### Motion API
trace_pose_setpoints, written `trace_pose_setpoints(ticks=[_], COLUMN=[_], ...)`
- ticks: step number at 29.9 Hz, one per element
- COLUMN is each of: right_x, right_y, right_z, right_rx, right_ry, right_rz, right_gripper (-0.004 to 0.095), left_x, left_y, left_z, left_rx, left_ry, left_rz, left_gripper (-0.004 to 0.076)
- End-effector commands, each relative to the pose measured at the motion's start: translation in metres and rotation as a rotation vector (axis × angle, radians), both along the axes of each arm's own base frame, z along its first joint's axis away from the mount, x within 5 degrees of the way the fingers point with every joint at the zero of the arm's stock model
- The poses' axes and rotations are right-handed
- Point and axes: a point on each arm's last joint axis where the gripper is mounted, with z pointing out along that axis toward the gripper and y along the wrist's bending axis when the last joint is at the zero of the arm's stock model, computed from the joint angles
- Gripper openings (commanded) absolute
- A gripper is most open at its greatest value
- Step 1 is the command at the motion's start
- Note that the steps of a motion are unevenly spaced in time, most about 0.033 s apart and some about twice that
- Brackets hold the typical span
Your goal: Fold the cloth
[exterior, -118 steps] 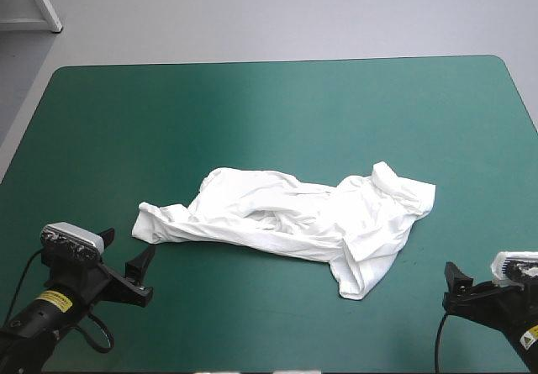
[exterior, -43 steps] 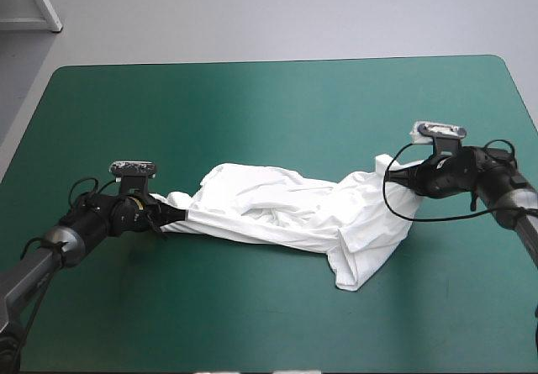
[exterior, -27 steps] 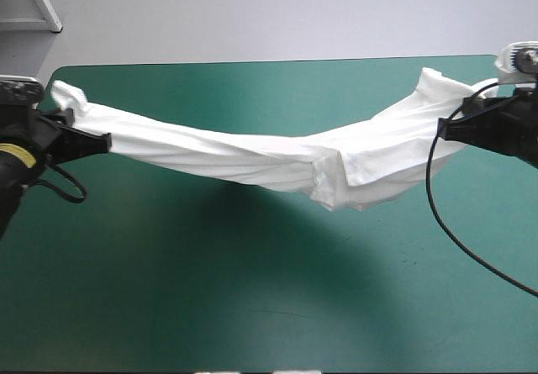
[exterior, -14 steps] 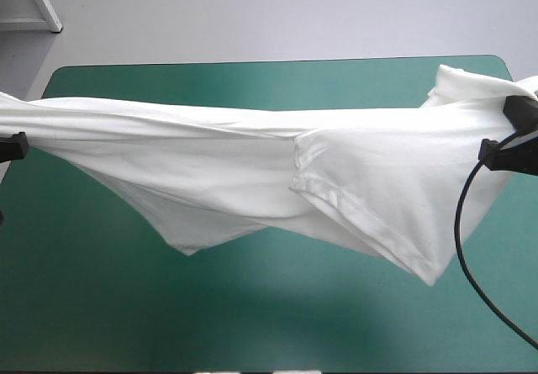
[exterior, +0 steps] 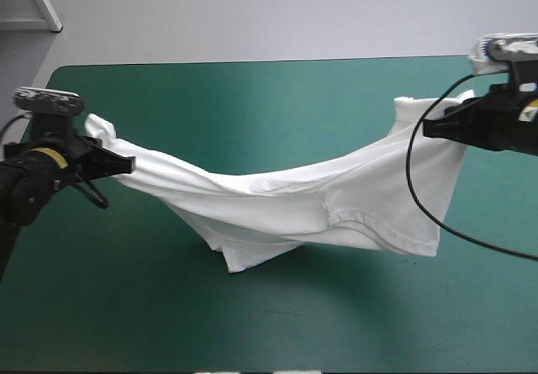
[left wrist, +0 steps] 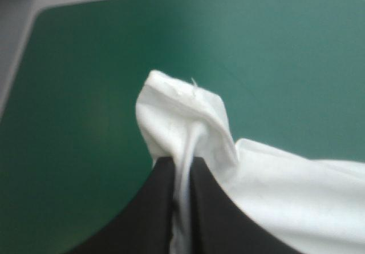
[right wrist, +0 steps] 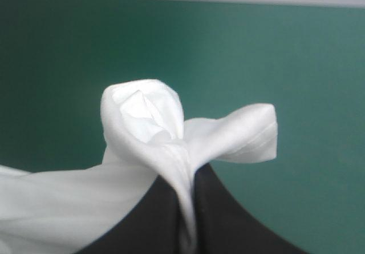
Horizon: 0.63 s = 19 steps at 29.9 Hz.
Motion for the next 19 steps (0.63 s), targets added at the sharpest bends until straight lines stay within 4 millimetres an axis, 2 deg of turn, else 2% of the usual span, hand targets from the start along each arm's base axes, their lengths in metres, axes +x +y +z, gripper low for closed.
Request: trace_pose_setpoints(ticks=[1, 6, 9, 13, 16, 19], right_x=[0.045, 0.105, 0.138, 0.180, 0.202, 0.216], right_y=[0.002, 0.002, 0.003, 0.004, 0.004, 0.005], right_z=[-0.032, -0.075, -0.098, -0.138, -0.168, -0.190], right_rx=[-0.005, -0.001, -0.005, -0.008, -0.008, -0.015], right_ry=[-0.013, -0.092, -0.108, -0.089, -0.059, -0.030], right_rz=[-0.006, -0.051, -0.073, -0.095, -0.107, -0.111], right_gripper=[-0.0014, -0.0014, -0.0014, -0.0014, -0.0014, -0.0013], left_x=[0.026, 0.079, 0.114, 0.160, 0.187, 0.206], left_y=[-0.009, -0.021, -0.030, -0.041, -0.048, -0.053], left_z=[-0.020, -0.064, -0.089, -0.127, -0.155, -0.178], left_rx=[-0.037, -0.042, -0.071, -0.122, -0.135, -0.138], left_ry=[-0.082, -0.077, -0.098, -0.141, -0.171, -0.178], left_rz=[-0.040, -0.074, -0.084, -0.097, -0.116, -0.128], left_gripper=[-0.0010, -0.0010, -0.0010, -0.0010, -0.0010, -0.0009])
